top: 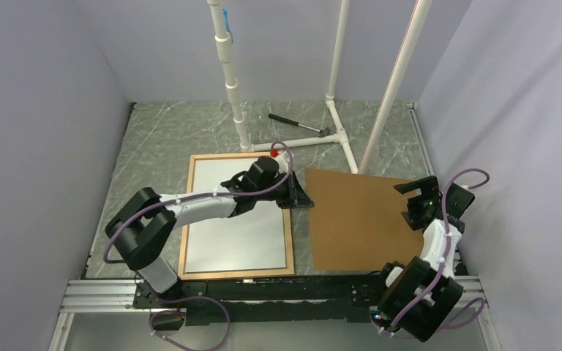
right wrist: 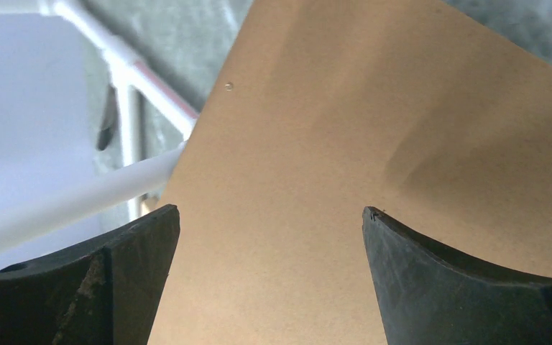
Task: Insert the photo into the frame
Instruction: Move the photo frame item to the center of the board.
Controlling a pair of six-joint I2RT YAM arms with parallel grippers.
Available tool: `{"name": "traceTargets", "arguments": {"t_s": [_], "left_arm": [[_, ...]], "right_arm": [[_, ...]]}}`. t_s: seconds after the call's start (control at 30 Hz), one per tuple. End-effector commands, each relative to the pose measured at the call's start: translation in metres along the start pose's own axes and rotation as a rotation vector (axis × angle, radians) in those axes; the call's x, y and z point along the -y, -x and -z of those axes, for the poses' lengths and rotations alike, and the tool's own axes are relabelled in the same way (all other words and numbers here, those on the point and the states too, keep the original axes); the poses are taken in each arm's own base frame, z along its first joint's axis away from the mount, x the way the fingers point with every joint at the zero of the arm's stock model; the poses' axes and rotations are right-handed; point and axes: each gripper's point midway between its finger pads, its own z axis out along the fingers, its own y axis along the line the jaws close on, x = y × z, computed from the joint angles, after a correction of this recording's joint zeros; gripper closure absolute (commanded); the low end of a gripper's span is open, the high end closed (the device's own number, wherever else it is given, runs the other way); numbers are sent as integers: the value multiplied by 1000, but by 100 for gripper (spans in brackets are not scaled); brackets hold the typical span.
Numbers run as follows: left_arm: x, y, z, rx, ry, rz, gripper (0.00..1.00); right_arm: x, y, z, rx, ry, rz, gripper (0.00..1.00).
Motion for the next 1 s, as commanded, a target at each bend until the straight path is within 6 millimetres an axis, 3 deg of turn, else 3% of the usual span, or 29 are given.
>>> {"name": "traceTargets", "arguments": {"t_s": [0.0,0.07,0.23,0.4,0.63,0.97], "left_arm": [[26,17,32,8,60,-188,100],[28,23,45,20,101,-227,100],[40,34,78,46,91,-236,100],[28,38,105,48,134,-228,100],[-25,23,145,59,258,-152,100],[-117,9,208,164,479,11,100]], "right_arm": [[-48,0,23,10,210,11,0],[-62,1,33,9,243,35,0],[-73,-13,41,-51,267,84,0],[-75,-33,38,-113,303,90,0],[-76,-77,27,-252,315,160,0],[-50,-118,19,-370,305,213,0]]}}
